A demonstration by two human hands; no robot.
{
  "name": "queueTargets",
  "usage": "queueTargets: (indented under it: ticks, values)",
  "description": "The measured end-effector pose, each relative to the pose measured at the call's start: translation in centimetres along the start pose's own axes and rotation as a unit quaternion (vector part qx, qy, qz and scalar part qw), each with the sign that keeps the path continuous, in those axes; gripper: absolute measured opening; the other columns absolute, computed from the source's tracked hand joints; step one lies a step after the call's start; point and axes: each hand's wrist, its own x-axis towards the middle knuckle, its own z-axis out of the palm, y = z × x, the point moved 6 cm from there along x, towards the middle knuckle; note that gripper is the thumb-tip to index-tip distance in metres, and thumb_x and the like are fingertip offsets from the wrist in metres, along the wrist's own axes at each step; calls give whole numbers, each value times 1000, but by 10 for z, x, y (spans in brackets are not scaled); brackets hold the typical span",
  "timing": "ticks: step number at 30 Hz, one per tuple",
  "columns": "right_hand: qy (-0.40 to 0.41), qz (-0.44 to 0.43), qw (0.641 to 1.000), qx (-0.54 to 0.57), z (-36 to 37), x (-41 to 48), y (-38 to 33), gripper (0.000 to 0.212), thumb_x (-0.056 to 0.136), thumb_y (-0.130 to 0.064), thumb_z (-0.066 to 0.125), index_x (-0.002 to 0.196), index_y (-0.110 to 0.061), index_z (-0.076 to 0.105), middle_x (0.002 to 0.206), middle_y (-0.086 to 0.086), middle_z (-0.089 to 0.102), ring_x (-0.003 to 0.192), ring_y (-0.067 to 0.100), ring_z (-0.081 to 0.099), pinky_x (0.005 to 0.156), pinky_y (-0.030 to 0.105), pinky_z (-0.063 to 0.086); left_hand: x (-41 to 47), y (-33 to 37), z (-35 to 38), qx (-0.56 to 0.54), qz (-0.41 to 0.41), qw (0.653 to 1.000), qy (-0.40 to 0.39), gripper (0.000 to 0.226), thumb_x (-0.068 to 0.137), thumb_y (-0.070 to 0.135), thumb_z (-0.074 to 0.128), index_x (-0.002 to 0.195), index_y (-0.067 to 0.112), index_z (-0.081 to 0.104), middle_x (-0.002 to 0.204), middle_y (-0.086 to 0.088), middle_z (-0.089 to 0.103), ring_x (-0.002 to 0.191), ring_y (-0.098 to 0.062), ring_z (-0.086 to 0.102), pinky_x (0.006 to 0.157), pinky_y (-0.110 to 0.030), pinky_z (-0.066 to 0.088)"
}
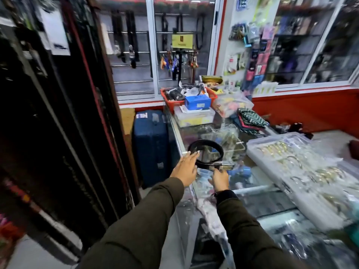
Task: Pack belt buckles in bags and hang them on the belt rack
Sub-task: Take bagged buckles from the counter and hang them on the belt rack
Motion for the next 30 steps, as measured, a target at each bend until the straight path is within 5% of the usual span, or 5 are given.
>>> queueTargets:
  ticks: [7,12,21,27,30]
  values:
    - [-12,83,990,113,-5,42,14,43,104,-7,34,141,13,42,144,32,48,134,43,51,109,45,45,67,25,40,129,-39,982,-135,54,106,12,41,156,2,26,161,-20,35,152,-34,28,128,-45,12]
    - [18,93,977,189,-9,46,17,41,100,9,37,140,18,39,141,39,46,133,49,49,109,48,43,77,27,37,76,-45,995,-46,35,104,19,49,137,12,59,138,-14,62,127,-35,58,105,-45,48]
    - [-82,1,941,327,4,14,-25,42,90,10,61,131,16,52,129,36,59,115,38,62,107,45,48,44,18,-6,-248,-89,955,140,31,99,18,62,128,9,69,126,-9,73,117,-22,67,102,-29,51]
    - [-125,-117,962,211,24,-21,-69,44,85,2,71,127,11,60,116,25,69,97,29,68,80,31,60,-9,-3,-52,-312,-110,905,267,26,97,17,65,120,12,75,115,-6,78,103,-9,69,88,-19,51]
    - [-133,-166,969,127,37,-41,-86,40,83,-3,76,120,8,66,107,24,73,89,29,71,72,28,60,-37,-11,-68,-280,-124,902,304,30,99,22,62,125,13,73,125,-8,74,117,-18,68,99,-26,52]
